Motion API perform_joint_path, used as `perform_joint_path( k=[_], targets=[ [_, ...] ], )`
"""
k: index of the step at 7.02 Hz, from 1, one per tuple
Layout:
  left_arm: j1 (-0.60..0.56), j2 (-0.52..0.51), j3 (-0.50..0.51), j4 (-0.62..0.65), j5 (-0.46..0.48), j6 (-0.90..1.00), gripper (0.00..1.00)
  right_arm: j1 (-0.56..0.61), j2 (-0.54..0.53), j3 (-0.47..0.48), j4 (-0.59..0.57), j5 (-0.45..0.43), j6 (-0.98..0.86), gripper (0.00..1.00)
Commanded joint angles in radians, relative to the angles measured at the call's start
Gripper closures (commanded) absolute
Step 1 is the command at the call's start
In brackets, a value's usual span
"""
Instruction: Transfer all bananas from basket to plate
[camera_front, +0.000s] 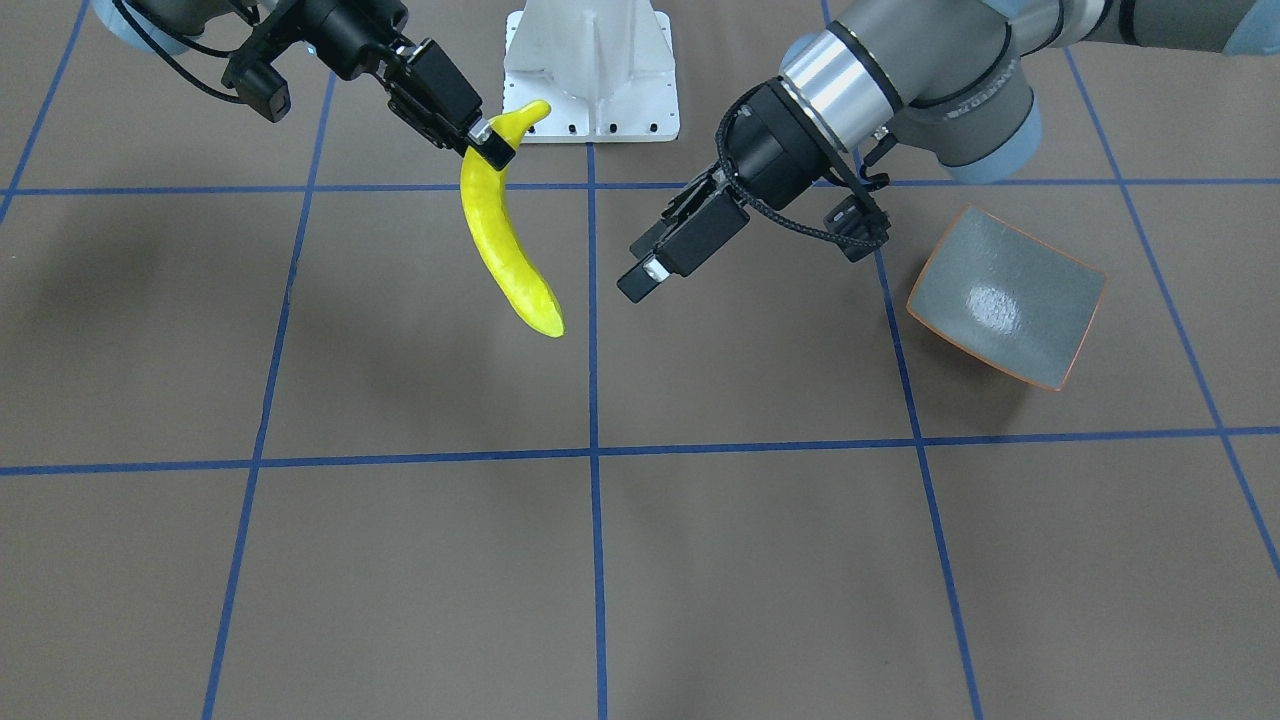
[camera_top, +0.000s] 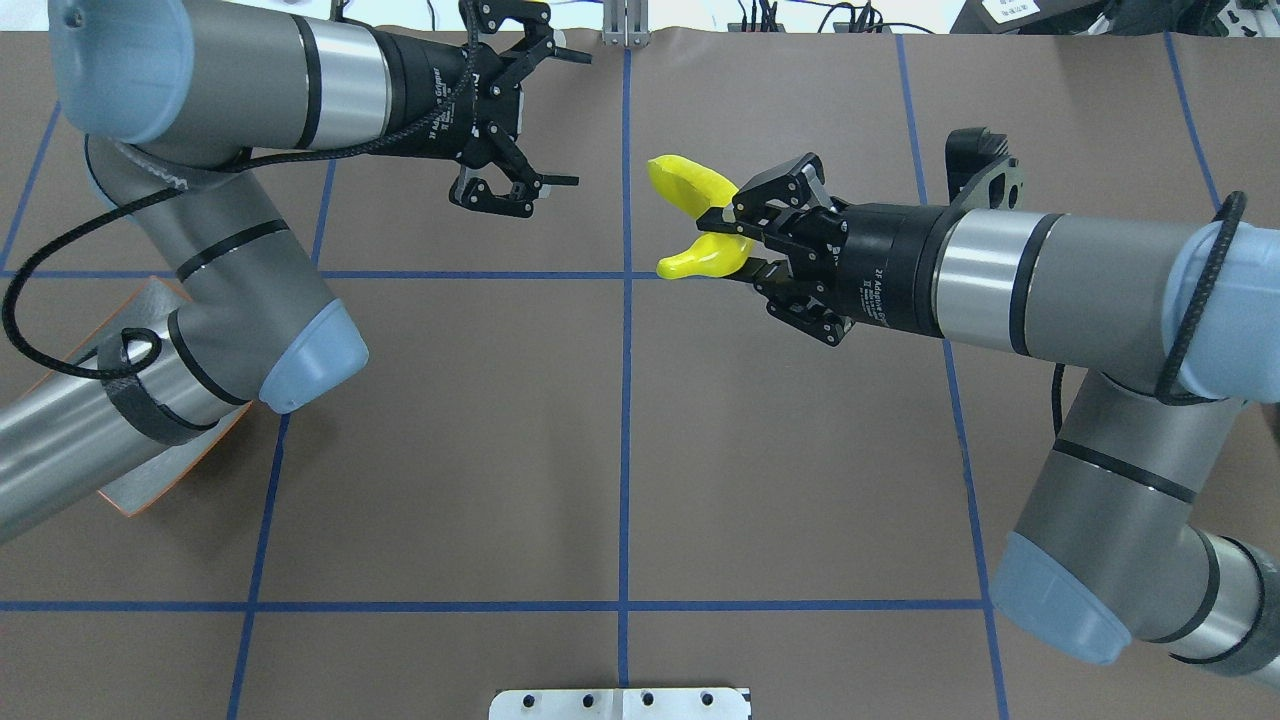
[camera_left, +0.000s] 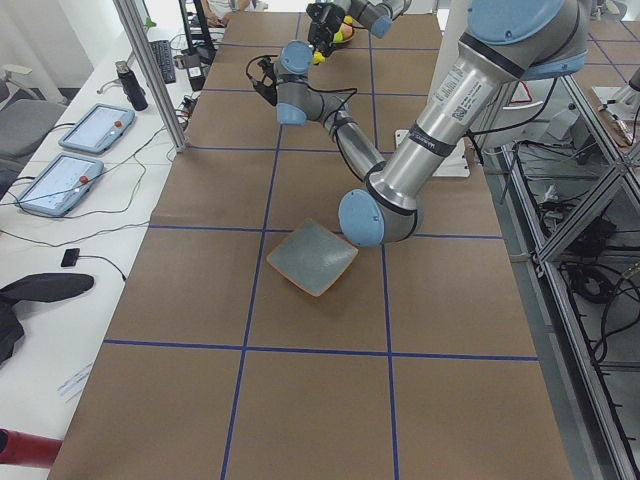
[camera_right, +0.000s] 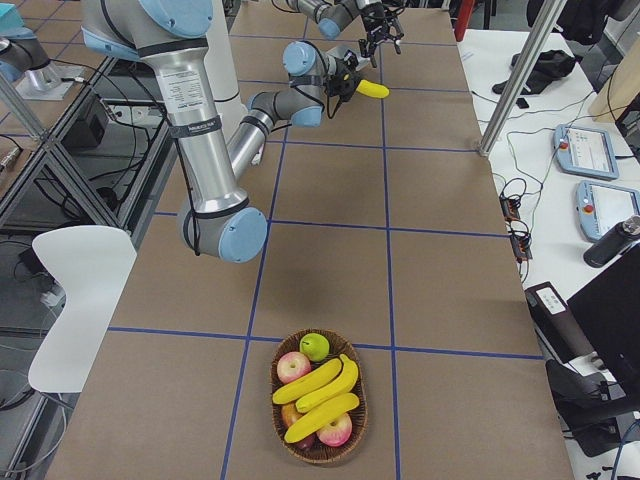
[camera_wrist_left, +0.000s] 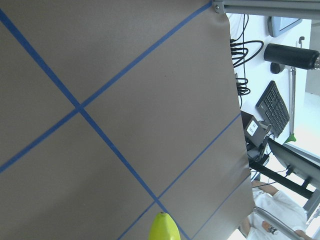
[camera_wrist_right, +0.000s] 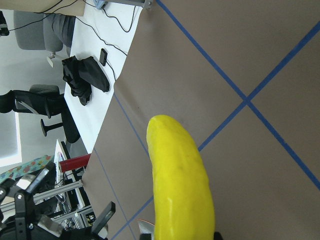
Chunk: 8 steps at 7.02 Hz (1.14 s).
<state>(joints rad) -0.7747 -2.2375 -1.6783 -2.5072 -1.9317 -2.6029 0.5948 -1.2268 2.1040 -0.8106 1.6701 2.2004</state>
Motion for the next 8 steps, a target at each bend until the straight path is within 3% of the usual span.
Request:
perform_joint_path(
  k=[1, 6, 8],
  targets=[
    [0.043, -0.001, -0.001, -0.028, 0.05, -0.022, 0.01, -0.012, 0.003, 0.007, 0.017, -0.053, 0.039, 1.0],
    [0.097, -0.02, 0.0, -0.067, 0.054, -0.045, 0.01, -0.05, 0.012, 0.005, 0.045, -0.122, 0.067, 1.0],
    [0.129, -0.022, 0.006, -0.103, 0.111, -0.06, 0.01, -0.059, 0.009, -0.002, 0.1, -0.125, 0.067, 1.0]
  ],
)
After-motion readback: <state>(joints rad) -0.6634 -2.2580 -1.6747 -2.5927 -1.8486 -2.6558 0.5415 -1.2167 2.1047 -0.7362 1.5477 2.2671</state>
